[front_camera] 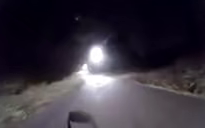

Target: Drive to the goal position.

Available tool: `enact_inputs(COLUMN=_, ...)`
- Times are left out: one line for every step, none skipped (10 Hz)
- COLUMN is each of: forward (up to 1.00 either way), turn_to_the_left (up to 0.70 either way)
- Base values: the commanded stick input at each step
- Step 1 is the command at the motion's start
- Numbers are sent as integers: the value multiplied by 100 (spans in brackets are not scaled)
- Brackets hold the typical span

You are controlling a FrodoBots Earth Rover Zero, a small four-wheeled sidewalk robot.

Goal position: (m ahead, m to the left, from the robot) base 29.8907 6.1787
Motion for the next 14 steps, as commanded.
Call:
enact_inputs(forward=100, turn_to_the_left=0)
enact_inputs(forward=100, turn_to_the_left=5)
enact_inputs(forward=100, turn_to_the_left=10)
enact_inputs(forward=100, turn_to_the_left=14)
enact_inputs(forward=100, turn_to_the_left=10)
enact_inputs(forward=100, turn_to_the_left=5)
enact_inputs(forward=100, turn_to_the_left=9)
enact_inputs(forward=100, turn_to_the_left=18)
enact_inputs(forward=100, turn_to_the_left=22)
enact_inputs(forward=100, turn_to_the_left=16)
enact_inputs(forward=100, turn_to_the_left=7)
enact_inputs(forward=100, turn_to_the_left=5)
enact_inputs(forward=100, turn_to_the_left=8)
enact_inputs(forward=100, turn_to_the_left=15)
